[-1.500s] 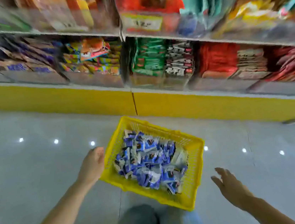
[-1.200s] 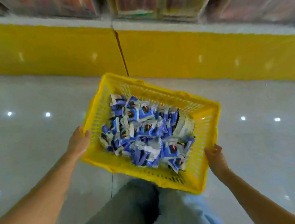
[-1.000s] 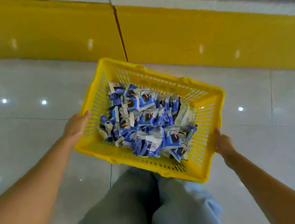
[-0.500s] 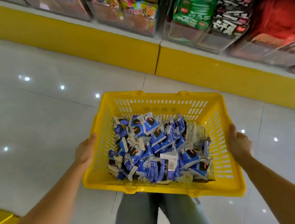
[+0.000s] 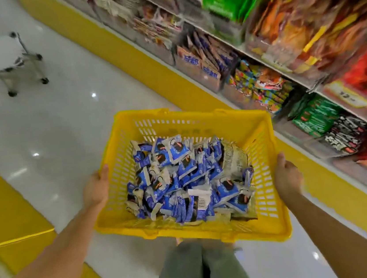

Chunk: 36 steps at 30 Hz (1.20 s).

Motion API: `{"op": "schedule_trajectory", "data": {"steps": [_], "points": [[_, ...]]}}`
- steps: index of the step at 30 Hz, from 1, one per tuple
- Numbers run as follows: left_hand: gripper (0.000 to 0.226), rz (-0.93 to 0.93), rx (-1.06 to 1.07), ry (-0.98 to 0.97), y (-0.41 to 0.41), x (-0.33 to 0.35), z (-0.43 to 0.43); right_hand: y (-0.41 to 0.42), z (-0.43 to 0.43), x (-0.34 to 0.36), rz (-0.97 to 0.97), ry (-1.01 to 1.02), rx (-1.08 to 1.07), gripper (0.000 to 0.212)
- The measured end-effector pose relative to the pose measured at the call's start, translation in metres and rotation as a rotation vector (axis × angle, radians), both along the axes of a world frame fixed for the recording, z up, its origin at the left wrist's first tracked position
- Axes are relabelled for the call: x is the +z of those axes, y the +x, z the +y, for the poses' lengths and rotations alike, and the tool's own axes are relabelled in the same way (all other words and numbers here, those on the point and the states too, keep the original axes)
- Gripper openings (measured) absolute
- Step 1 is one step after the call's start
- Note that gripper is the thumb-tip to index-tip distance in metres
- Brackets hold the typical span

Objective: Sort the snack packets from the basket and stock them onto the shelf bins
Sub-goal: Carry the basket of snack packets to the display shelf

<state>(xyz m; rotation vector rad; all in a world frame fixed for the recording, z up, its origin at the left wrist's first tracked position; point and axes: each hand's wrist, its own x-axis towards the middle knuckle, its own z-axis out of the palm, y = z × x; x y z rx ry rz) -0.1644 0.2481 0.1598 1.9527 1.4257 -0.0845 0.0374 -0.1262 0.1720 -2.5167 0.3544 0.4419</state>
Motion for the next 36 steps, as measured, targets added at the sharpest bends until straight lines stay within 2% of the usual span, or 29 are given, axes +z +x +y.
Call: {"op": "schedule_trajectory", "data": {"steps": [4,7,13,19,27,31,36], "points": [[0.047,-0.08,0.124,0.034,0.006,0.037,0.05,0.034,0.069,0.04,-0.115,0.025,0.084,0.059],[0.056,-0.126,0.179,0.06,0.017,0.057,0.084,0.066,0.119,0.065,-0.173,0.058,0.132,0.06],[0.061,-0.187,0.308,0.107,0.037,0.078,0.15,0.134,0.224,0.095,-0.154,0.129,0.268,0.056],[0.063,-0.166,0.44,0.145,0.037,0.089,0.215,0.178,0.343,0.116,-0.201,0.125,0.435,0.057],[0.064,-0.189,0.589,0.096,0.002,0.084,0.326,0.182,0.517,0.13,-0.192,0.2,0.667,0.058],[0.067,-0.173,0.613,0.079,-0.013,0.088,0.399,0.179,0.598,0.133,-0.213,0.168,0.716,0.064],[0.062,-0.154,0.666,0.095,-0.012,0.091,0.49,0.18,0.694,0.137,-0.216,0.197,0.723,0.056]]}}
